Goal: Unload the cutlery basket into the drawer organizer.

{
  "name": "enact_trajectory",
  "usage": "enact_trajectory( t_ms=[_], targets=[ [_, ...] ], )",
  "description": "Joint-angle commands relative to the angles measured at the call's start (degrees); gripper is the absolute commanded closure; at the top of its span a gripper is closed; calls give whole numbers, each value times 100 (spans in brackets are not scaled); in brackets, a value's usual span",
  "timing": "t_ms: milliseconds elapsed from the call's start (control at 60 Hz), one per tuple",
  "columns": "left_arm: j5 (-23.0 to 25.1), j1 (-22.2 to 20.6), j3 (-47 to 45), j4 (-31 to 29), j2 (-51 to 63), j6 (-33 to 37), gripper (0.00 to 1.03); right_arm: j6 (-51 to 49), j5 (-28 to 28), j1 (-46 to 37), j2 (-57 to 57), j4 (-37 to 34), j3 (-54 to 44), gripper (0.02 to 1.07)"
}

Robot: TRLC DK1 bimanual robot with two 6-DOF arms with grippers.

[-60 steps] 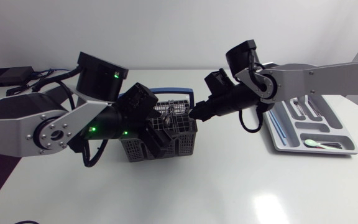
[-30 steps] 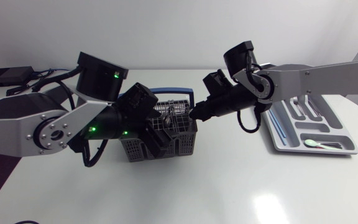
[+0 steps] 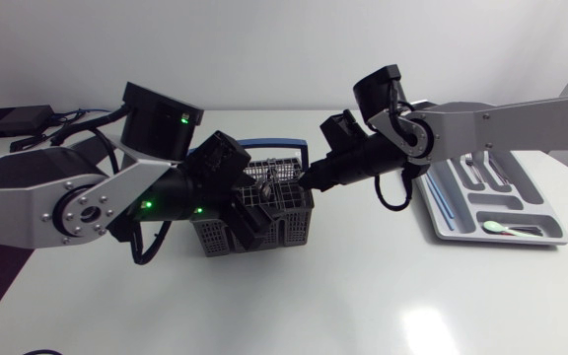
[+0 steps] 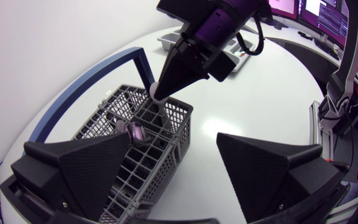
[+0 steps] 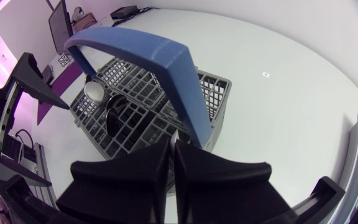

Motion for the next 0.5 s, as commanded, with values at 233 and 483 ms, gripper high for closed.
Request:
enact_trajectory(
  t_ms=[233,483],
  targets=[
    [48,-60,-182,75,-50,-101,6,91,-187,5,-127,-30,121,101],
    [48,-60,-199,75,-68,-101,6,91,-319,-12,-268,-127,139,101]
  ],
)
